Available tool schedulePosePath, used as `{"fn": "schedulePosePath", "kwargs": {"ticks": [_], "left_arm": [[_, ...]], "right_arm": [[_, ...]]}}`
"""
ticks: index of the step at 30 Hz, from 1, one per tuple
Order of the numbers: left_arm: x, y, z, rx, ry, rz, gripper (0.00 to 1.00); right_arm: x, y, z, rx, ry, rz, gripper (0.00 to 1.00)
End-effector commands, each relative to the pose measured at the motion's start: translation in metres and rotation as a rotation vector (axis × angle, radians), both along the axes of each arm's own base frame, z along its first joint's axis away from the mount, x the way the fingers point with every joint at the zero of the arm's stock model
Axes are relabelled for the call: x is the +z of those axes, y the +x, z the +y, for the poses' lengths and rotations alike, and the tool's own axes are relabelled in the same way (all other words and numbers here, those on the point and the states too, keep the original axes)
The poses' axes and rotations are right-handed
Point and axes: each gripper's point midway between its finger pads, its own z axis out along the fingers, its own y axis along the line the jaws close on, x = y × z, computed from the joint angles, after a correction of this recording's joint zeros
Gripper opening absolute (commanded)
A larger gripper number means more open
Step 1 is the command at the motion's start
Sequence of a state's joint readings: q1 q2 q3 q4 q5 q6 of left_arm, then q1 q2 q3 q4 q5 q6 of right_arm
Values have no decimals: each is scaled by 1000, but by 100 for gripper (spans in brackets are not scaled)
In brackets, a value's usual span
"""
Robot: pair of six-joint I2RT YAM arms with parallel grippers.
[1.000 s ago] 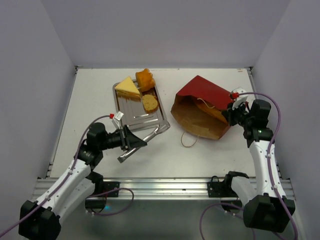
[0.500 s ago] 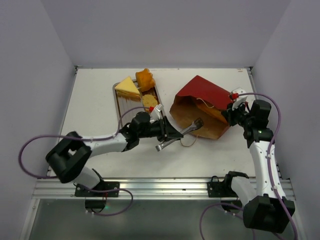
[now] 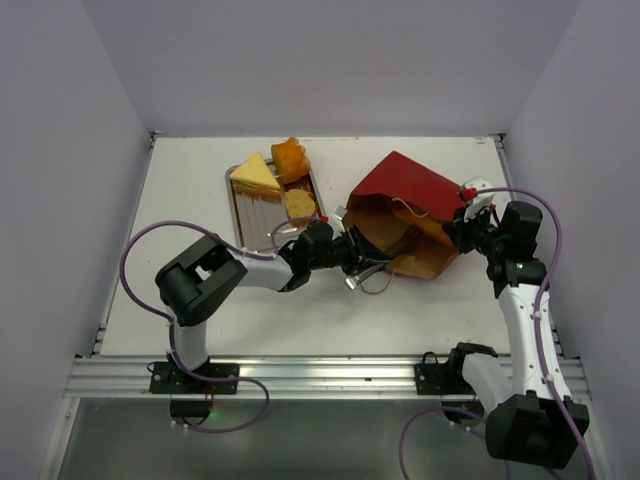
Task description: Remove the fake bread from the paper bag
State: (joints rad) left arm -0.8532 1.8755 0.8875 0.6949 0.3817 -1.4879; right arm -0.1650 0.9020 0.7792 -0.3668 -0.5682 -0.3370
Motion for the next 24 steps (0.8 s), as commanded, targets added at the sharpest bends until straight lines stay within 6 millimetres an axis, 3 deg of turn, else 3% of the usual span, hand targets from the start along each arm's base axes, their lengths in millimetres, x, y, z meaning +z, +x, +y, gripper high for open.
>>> {"fn": "schedulePosePath", "kwargs": {"ticks": [1, 13, 24], "left_arm": [[38, 17, -15, 39, -115, -57, 47], [23, 37, -36, 46, -96, -25, 48], [10, 43, -43, 47, -68, 1, 49]], "right_arm": [[9, 1, 4, 22, 11, -46, 0], [11, 0, 5, 27, 15, -52, 0], [11, -1, 6, 31, 20, -52, 0]]}}
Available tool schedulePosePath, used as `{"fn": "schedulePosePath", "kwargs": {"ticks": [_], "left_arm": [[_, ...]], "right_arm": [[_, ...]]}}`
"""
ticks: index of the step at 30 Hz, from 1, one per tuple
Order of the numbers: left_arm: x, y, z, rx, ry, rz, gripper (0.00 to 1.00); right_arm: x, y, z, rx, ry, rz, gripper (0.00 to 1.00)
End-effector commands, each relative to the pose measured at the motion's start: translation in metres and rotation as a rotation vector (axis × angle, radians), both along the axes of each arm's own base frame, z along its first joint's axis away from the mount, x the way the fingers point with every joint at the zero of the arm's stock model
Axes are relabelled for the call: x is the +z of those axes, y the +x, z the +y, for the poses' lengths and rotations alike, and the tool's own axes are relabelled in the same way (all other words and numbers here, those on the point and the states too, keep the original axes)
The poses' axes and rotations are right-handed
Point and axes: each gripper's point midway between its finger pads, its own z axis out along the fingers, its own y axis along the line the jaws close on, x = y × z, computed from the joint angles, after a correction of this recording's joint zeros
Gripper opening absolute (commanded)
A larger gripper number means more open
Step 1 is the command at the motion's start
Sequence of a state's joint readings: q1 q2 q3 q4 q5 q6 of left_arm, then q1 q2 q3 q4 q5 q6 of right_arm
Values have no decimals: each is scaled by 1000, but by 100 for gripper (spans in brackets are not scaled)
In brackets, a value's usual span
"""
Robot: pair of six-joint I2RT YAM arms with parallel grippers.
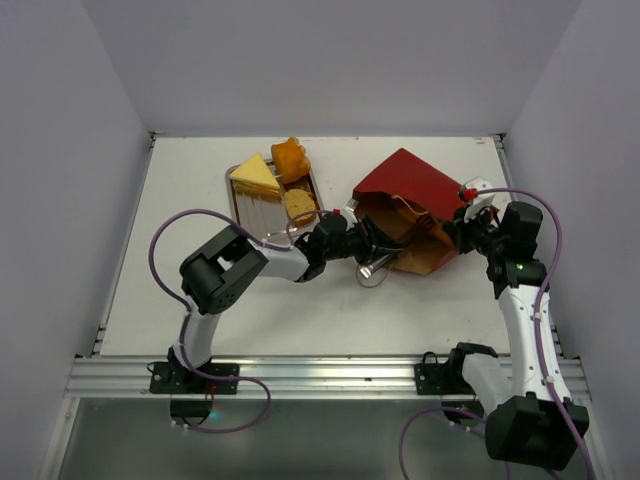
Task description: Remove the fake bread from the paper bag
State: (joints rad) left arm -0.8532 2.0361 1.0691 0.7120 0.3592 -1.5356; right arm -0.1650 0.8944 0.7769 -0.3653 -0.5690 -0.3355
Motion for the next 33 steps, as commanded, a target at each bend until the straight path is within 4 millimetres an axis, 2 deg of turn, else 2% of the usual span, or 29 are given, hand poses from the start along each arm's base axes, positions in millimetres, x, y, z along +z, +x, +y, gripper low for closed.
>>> {"fn": "schedulePosePath", "kwargs": {"ticks": [1, 8, 18, 22, 25, 28, 31, 32, 33], "left_arm": [[9, 9, -9, 11, -15, -8, 49], [-2, 9, -5, 13, 60, -7, 48], [0, 20, -8, 19, 109, -46, 47], [0, 25, -12, 19, 105, -50, 38], [-3, 25, -12, 18, 111, -52, 15], [-2, 25, -8, 21, 117, -65, 3], [8, 24, -1, 20, 115, -100, 0], [20, 24, 1, 21, 107, -124, 0], [18, 20, 3, 14, 126, -126, 0]], "right_arm": [[10, 0, 5, 30, 19, -46, 0], [10, -1, 6, 31, 19, -48, 0], [11, -1, 7, 35, 22, -49, 0], [11, -1, 7, 34, 22, -51, 0], [11, -1, 7, 33, 22, -48, 0], [12, -1, 6, 31, 22, -52, 0], [12, -1, 5, 25, 20, -53, 0], [11, -1, 5, 25, 19, -51, 0], [12, -1, 5, 23, 20, -52, 0]]}}
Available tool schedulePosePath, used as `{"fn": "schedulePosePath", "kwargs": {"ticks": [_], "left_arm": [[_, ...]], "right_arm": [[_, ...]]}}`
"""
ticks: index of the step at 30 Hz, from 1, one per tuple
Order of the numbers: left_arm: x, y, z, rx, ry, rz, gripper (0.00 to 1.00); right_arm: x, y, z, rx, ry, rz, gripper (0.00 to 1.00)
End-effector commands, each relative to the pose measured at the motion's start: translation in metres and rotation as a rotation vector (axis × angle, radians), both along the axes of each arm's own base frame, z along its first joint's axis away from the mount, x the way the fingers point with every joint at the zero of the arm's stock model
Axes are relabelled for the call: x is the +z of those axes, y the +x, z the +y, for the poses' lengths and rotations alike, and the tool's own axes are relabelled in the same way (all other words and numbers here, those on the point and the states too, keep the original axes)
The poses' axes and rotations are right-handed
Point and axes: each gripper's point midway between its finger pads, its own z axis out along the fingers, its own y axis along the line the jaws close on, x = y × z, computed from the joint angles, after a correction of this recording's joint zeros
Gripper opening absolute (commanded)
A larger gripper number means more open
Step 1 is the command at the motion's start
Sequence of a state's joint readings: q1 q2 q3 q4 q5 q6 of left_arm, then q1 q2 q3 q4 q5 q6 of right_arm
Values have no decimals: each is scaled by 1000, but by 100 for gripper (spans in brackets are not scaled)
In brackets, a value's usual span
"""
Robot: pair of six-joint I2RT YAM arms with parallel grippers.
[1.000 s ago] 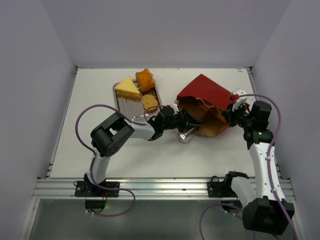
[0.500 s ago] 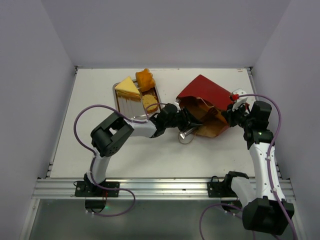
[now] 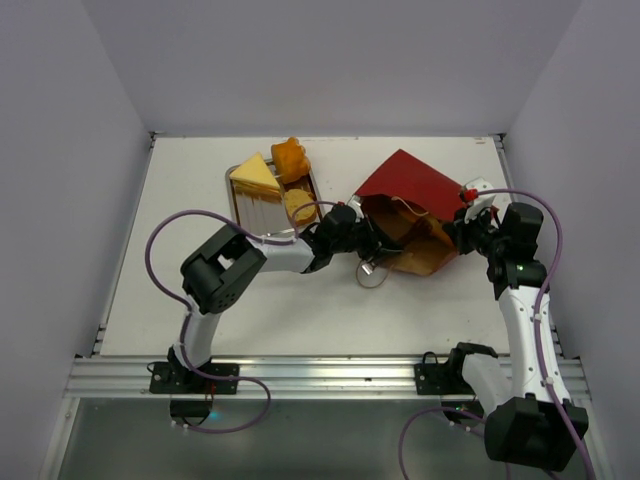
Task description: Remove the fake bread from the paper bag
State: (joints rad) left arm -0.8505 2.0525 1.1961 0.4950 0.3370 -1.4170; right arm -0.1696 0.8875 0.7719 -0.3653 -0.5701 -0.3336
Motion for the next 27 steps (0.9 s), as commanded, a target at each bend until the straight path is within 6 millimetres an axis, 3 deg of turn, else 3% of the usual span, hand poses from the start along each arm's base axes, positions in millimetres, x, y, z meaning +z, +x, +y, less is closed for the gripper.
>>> {"fn": "schedulePosePath", "kwargs": {"ticks": [1, 2, 4, 5, 7, 21, 23, 25, 27], "left_arm": [[29, 5, 13, 11, 15, -114, 0], [41, 4, 16, 12, 8, -137, 0], [38, -4, 25, 3, 26, -145, 0], [48, -7, 28, 4, 16, -163, 0], [43, -14, 37, -3, 30, -166, 0], [72, -60, 79, -55, -15, -211, 0], [84, -63, 86, -56, -22, -239, 0], [80, -66, 95, -48, 5, -237, 0], [88, -65, 105, -22, -1, -248, 0]], "right_arm": [[12, 0, 6, 25, 17, -52, 0], [12, 0, 6, 26, 15, -53, 0], [12, 0, 5, 22, 15, -52, 0], [13, 1, 5, 21, 15, -54, 0], [12, 1, 4, 19, 14, -53, 0], [12, 2, 2, 5, 12, -55, 0], [12, 2, 1, 5, 13, -55, 0], [12, 2, 2, 4, 15, -53, 0], [12, 2, 1, 3, 14, -55, 0]]}}
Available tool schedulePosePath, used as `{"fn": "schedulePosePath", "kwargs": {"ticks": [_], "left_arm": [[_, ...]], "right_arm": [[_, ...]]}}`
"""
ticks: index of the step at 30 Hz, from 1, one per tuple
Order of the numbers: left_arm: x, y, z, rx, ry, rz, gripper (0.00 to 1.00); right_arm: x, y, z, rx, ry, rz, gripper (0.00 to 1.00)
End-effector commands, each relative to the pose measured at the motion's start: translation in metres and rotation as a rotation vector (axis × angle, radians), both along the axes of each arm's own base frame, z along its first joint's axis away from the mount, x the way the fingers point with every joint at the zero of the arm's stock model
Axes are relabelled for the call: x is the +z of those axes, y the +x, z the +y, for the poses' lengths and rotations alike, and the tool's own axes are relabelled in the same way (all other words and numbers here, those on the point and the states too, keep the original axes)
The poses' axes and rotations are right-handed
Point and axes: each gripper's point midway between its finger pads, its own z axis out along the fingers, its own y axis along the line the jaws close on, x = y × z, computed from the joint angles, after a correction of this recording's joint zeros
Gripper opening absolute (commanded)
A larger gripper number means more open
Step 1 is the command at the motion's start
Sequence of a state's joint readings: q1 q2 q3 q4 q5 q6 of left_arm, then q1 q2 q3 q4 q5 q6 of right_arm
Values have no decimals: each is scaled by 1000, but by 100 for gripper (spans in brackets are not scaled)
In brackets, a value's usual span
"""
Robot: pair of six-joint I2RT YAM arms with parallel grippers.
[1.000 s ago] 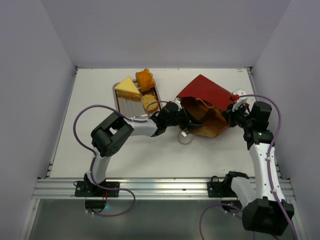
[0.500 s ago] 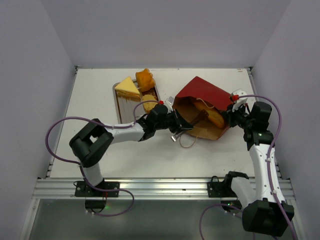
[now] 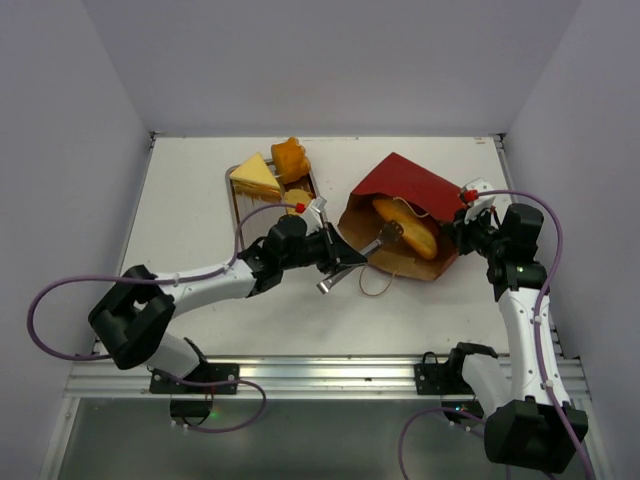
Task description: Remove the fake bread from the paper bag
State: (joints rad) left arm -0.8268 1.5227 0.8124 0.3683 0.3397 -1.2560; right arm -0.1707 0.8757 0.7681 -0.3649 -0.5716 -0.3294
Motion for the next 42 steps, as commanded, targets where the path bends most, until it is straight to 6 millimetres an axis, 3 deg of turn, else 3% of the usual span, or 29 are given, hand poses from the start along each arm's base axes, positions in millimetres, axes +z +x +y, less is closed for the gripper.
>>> {"fn": "schedulePosePath", "kwargs": {"ticks": [1, 10, 17, 21, 22, 24, 25, 26, 33, 38, 41, 42], "left_arm": [[30, -1, 18, 12, -45, -94, 0], [32, -20, 43, -28, -21, -103, 0], [42, -56, 68, -155, 4, -128, 0], [38, -75, 97, -203, 64, -124, 0], [48, -73, 108, -180, 54, -149, 0], [42, -78, 125, -175, 103, -138, 0], [50, -75, 136, -147, 108, -161, 0], [42, -80, 145, -149, 143, -122, 0], [46, -63, 181, -79, 245, -163, 0], [54, -30, 192, 64, 217, -198, 0], [51, -2, 204, 191, 169, -179, 0], [41, 3, 209, 214, 162, -160, 0]], "right_arm": [[10, 3, 1, 4, 12, -47, 0], [10, 3, 1, 2, 11, -49, 0], [12, 4, 0, -2, 10, -54, 0], [11, 4, 0, -3, 12, -52, 0], [12, 4, 0, -2, 11, -53, 0], [11, 4, 0, -4, 11, -53, 0], [12, 4, 0, -2, 11, -53, 0], [12, 4, 0, -4, 10, -55, 0], [12, 4, 0, -5, 7, -58, 0], [13, 3, 0, -1, 9, -59, 0], [13, 4, 0, -3, 7, -61, 0], [13, 3, 0, -2, 9, -60, 0]]}}
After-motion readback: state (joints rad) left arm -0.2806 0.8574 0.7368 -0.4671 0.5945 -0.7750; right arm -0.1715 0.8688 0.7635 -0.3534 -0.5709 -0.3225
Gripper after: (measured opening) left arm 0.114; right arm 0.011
